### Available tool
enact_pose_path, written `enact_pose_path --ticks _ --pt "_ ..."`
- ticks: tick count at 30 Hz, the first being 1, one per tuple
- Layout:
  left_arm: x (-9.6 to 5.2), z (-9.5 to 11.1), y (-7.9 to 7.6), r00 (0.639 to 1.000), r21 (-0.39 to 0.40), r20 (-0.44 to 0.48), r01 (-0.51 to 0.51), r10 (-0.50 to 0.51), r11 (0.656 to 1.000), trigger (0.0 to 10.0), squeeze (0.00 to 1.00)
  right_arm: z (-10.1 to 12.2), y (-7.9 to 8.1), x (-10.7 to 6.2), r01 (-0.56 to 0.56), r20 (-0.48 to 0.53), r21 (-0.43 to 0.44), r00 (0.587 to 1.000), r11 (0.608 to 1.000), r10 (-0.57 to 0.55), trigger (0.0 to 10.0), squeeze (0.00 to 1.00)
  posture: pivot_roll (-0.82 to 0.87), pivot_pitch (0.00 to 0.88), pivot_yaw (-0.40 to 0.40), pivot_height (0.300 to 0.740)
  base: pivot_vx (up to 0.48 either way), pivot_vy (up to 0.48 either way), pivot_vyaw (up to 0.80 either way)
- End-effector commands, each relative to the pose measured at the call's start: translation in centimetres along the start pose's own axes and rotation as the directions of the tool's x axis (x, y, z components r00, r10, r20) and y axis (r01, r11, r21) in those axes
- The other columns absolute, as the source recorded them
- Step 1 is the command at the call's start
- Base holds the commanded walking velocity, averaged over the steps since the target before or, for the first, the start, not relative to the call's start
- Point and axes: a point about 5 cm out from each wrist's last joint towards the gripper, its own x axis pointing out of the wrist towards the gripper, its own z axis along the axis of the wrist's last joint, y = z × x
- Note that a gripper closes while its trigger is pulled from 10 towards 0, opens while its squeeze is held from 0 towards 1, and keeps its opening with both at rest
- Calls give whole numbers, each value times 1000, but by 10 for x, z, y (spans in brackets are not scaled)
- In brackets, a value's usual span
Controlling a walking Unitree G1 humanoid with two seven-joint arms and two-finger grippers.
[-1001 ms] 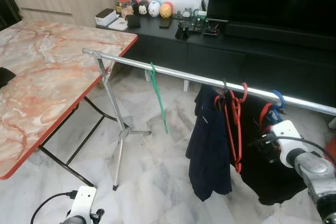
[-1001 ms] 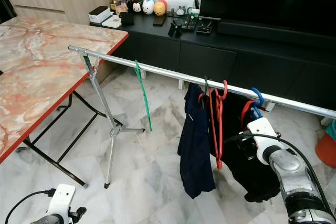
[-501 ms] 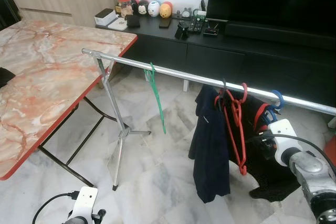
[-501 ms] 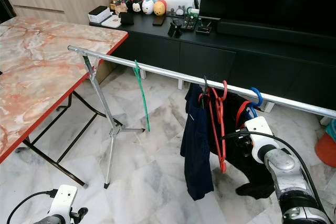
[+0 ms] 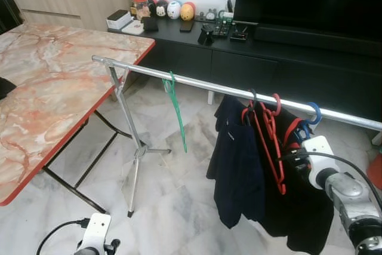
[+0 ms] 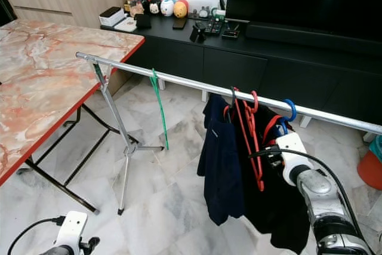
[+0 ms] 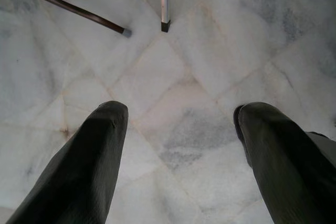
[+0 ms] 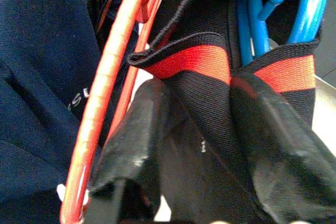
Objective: Hang hanger
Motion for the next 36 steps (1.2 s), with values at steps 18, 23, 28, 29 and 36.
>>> enact_pose_path --ticks 18,23,28,29,36 --pt "-4 -13 2 999 6 -34 -4 4 1000 10000 0 -1 11 5 -15 4 39 1000 999 15 0 0 26 0 58 740 0 0 0" --pt "-3 -15 -4 999 5 -42 1 -1 1000 10000 0 0 16 7 -20 10 51 1000 998 19 0 0 24 0 59 740 0 0 0" --pt "-2 -13 -5 999 6 -40 2 -2 1000 10000 0 -1 17 8 -19 9 55 1000 998 19 0 0 24 0 59 740 0 0 0" --pt "-2 -12 -5 999 6 -39 2 -2 1000 10000 0 -1 17 8 -18 9 55 1000 998 17 0 0 24 0 59 740 0 0 0" --pt "-1 -7 -3 1000 1 -27 5 -4 1000 10000 0 0 19 9 -3 14 67 1000 998 2 0 0 26 0 59 740 0 0 0"
